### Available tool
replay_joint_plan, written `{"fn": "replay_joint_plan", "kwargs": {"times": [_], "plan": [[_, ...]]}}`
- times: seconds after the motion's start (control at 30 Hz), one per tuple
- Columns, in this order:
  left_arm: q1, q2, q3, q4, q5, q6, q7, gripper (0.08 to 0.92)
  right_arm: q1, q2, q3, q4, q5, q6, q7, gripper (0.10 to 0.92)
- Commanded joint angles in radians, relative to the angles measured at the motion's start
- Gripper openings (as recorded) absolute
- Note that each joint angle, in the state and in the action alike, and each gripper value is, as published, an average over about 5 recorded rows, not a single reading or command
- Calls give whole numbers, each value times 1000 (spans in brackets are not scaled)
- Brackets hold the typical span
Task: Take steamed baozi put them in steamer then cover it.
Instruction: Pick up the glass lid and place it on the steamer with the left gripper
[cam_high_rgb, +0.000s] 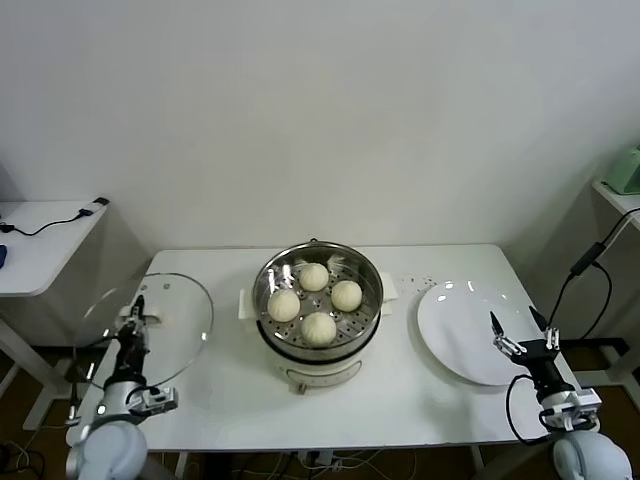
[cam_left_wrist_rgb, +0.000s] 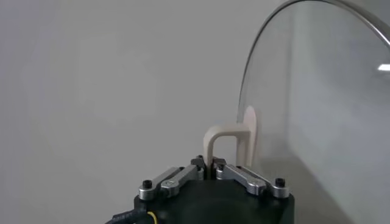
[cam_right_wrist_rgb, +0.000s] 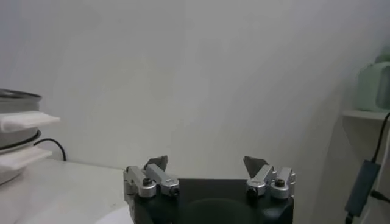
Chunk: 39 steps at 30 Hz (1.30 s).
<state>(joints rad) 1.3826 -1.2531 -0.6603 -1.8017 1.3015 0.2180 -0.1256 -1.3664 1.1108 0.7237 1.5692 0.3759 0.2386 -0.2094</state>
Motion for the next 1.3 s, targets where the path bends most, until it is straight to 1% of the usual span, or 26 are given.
{"fn": "replay_joint_plan", "kwargs": {"times": [0.03,0.17,0.3,0.37,0.43,0.53,0.67,0.77,0.97,1.07,1.17,1.3], "plan": [[59,206,62,-316,-83,260,54,147,23,-4,-9,-21,-5,3,-1,823],[-4,308,184,-360,-132,380,104,147,44,-10,-26,-40,-15,7,-2,823],[-104,379,343,-393,-136,486,173,147,65,-12,-43,-53,-27,7,-2,823],[-162,395,434,-392,-117,520,203,147,76,-12,-51,-59,-32,7,-1,823],[-221,395,516,-382,-90,548,242,147,86,-12,-59,-68,-37,7,-2,823],[-320,345,613,-348,-26,566,322,147,94,-12,-64,-79,-40,8,-3,823],[-439,226,704,-281,77,567,430,147,95,-10,-58,-90,-41,11,-5,823],[-491,131,764,-220,138,567,469,147,91,-10,-48,-99,-42,16,-7,823],[-541,-82,842,-95,246,567,484,147,75,-11,-24,-114,-41,29,-13,823],[-547,-161,864,-44,279,567,479,147,65,-9,-12,-120,-41,37,-18,823],[-548,-217,875,-4,304,567,473,147,58,-9,-2,-125,-41,44,-21,823],[-545,-255,878,36,318,567,471,147,51,-11,10,-131,-40,51,-24,823]]}}
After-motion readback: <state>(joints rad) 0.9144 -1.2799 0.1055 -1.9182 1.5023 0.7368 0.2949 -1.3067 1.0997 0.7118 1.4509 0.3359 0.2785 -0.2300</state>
